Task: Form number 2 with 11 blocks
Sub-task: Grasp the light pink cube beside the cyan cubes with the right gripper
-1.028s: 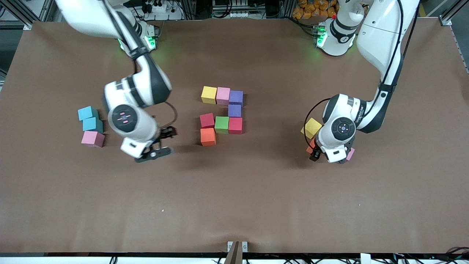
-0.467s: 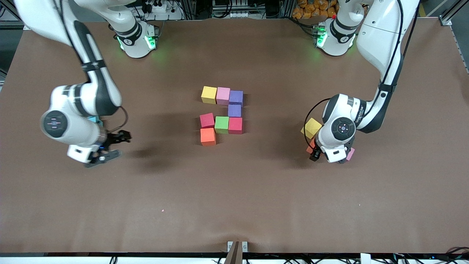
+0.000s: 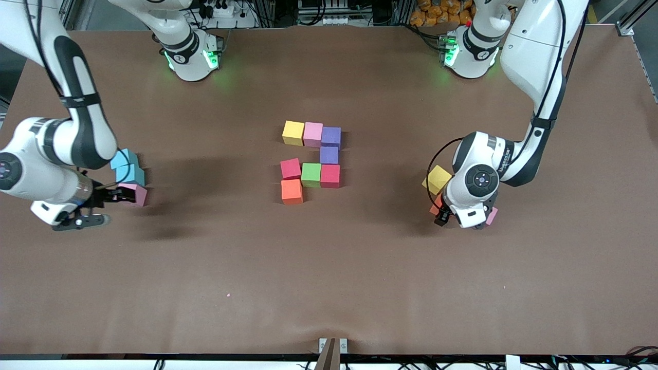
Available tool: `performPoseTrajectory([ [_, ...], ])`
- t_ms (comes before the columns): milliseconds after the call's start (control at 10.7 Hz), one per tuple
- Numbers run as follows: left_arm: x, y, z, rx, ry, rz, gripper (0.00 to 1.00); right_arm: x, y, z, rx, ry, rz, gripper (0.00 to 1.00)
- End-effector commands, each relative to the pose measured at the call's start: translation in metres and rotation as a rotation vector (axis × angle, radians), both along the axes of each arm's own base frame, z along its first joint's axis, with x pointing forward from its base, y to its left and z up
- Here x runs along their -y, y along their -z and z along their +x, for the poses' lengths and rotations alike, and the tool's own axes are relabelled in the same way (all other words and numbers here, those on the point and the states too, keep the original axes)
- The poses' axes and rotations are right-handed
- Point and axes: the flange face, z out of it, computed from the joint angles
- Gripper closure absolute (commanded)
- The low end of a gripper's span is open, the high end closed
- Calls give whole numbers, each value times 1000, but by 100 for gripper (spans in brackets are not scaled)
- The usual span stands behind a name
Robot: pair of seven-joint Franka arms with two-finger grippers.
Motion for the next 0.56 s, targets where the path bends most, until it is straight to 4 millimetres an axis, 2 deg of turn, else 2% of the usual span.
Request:
performPoseTrajectory([
  [0,-2,-2,1,11,20,8,0,14,35,-15,-36,70,-1,0],
  [93,-2,-3,2,13,20,7,0,29,39,-19,-30,137,-3,0],
  [187,-2,-4,3,15,17,5,8,31,45,-23,-42,203,-7,0],
  [280,-4,-6,5,19,15,5,44,27,50,-27,-53,254,5,0],
  [374,-9,-13,12,34,-1,2,65,25,54,-29,-52,277,23,0],
  [467,-6,-23,21,53,-8,-3,67,23,57,-31,-57,300,38,0],
])
